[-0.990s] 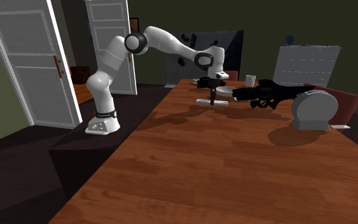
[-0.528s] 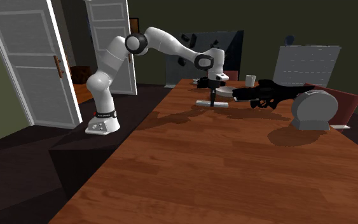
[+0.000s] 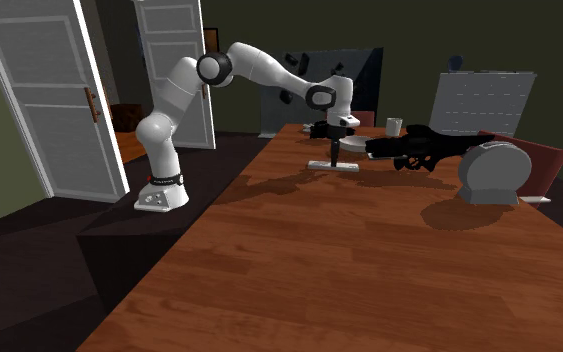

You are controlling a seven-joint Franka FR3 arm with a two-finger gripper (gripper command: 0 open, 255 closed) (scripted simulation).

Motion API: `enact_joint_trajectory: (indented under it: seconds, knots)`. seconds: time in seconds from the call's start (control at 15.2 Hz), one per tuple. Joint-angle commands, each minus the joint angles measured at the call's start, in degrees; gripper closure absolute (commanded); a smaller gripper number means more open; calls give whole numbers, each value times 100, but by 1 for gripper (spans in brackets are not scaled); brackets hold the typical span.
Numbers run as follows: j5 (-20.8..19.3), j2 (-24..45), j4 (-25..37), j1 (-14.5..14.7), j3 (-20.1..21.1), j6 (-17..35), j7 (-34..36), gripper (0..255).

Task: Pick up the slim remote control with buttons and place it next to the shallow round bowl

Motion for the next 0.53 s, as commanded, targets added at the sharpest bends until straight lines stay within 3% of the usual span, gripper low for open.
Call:
enact_joint_trajectory:
  seconds: [0.0, 0.2, 0.46]
  knots:
    - [-14, -57, 104, 0, -8, -160, 10, 0]
    - [-45, -180, 449, -8, -27, -625, 34, 0]
    - [-45, -180, 449, -8, -27, -625, 34, 0]
